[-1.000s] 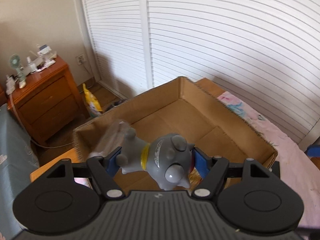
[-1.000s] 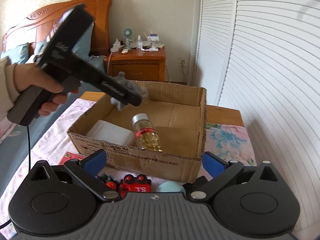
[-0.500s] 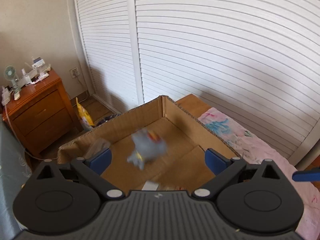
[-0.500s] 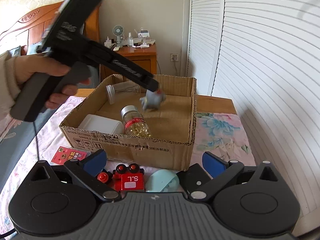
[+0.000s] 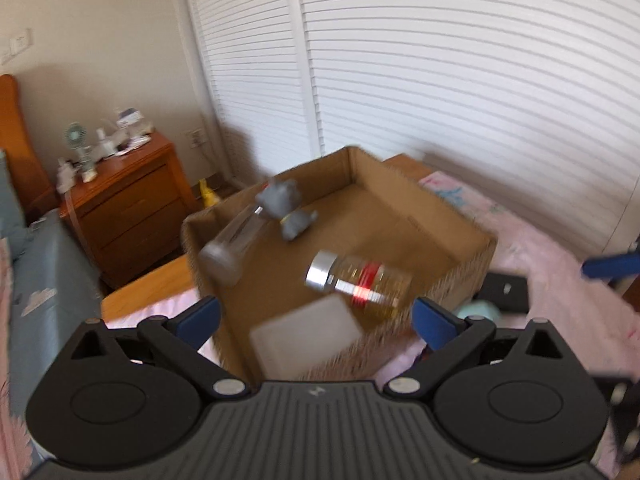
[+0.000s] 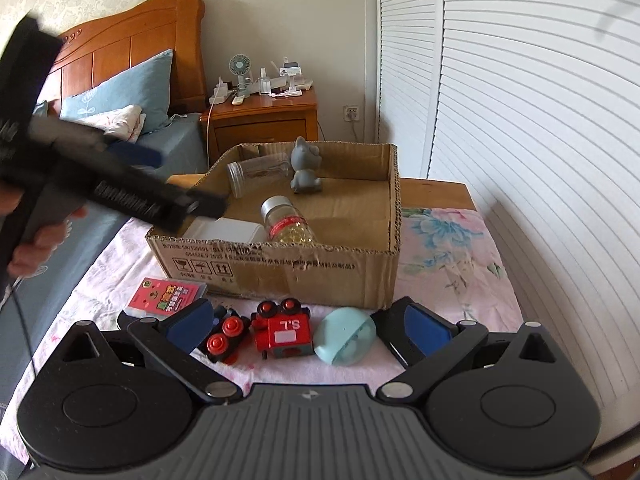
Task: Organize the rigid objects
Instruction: 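Move the right tool to the black power bank while the left tool approaches the red card pack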
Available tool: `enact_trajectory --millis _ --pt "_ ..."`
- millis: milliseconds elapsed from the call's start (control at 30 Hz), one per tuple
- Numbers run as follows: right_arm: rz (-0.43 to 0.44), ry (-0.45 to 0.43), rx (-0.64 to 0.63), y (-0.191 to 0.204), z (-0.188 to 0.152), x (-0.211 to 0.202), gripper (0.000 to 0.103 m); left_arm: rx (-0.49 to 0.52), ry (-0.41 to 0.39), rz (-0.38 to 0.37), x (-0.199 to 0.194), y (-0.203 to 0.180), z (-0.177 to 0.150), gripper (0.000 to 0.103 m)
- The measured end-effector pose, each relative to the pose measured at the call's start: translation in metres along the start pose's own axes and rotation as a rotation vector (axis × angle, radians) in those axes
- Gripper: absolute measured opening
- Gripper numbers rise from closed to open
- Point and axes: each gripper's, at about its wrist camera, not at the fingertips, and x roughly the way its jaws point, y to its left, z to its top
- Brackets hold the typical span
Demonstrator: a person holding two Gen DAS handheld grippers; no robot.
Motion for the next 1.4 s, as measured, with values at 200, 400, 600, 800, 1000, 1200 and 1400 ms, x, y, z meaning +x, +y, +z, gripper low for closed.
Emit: enact_trajectory --millis 200,400,600,800,1000,1200,1400 --pt "0.0 0.011 0.022 -0.005 -0.013 -0.003 0.103 -0.125 0.008 0.011 -0.013 -0.004 -0.047 0.102" --pt "-0.008 0.019 0.038 -0.01 -0.021 -0.002 0.103 -0.246 0.033 0.1 -0.01 0.001 -0.083 0.102" --pt "-0.016 0.037 0.059 -0.018 -0.027 0.007 0.103 -0.328 0.049 0.116 0.003 0.003 -0.093 0.102" --pt "-0.051 0.065 0.08 -0.032 -0.031 0.023 0.103 -0.367 0.06 0.159 0.026 0.006 -0.091 0.102" --pt "-0.107 0.063 0.123 -0.055 -0.026 0.039 0.103 -0.41 0.09 0.17 0.045 0.014 -0.094 0.102" --pt "-0.158 0.079 0.132 -0.08 -0.015 0.066 0.103 -0.435 0.134 0.134 0.055 0.017 -0.101 0.102" --pt "-0.196 0.162 0.08 -0.095 -0.022 0.091 0.103 -0.436 0.142 0.129 0.056 0.016 -0.105 0.102"
